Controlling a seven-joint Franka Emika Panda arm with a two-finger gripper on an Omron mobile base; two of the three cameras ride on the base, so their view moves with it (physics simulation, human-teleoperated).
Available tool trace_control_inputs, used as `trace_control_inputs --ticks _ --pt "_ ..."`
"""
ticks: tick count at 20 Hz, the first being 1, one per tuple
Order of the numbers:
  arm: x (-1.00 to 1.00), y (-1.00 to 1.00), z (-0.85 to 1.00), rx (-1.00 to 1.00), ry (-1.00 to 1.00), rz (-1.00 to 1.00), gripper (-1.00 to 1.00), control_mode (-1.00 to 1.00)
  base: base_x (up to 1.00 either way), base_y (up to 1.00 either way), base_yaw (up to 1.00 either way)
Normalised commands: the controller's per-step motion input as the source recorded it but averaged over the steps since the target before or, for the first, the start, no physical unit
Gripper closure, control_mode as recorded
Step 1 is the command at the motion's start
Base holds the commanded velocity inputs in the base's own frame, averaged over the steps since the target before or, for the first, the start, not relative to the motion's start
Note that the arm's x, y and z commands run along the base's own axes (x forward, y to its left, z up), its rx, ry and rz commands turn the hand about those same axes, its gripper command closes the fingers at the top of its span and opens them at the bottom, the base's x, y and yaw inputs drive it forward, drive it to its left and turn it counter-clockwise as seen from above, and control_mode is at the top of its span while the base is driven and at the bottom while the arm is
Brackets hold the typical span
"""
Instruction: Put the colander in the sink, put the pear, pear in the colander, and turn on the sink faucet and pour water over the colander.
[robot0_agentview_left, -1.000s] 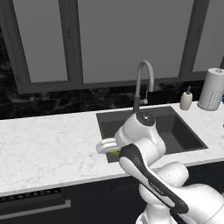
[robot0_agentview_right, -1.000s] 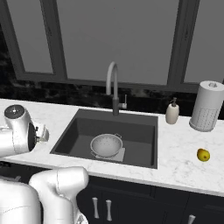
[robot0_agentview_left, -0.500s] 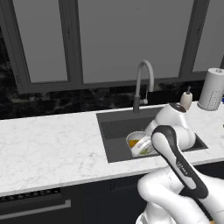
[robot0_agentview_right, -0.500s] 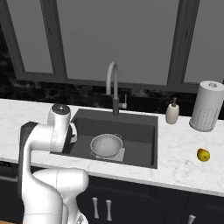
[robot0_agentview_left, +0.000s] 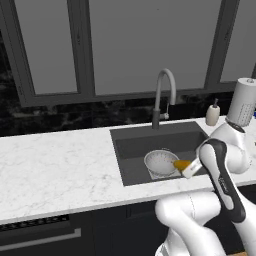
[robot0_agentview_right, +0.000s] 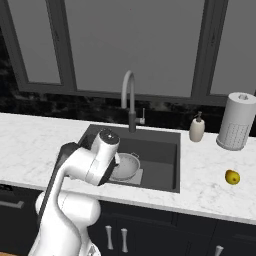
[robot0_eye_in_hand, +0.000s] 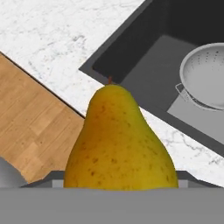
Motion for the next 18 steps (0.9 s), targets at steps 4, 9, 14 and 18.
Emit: trace_control_inputs --ticks 4,9,14,18 --pt "0.46 -0.9 -0.11 0.07 0.0 0.0 1.0 -1.0 0.0 0.0 0.0" --pt "0.55 -0.87 -0.06 0.08 0.0 0.0 1.0 -1.0 0.0 0.0 0.0" --pt "0.67 -0.73 0.0 0.1 0.01 0.0 1.0 -1.0 0.0 0.0 0.0" --pt "0.73 -0.28 0.0 0.07 0.06 0.0 1.0 -1.0 0.0 0.0 0.0"
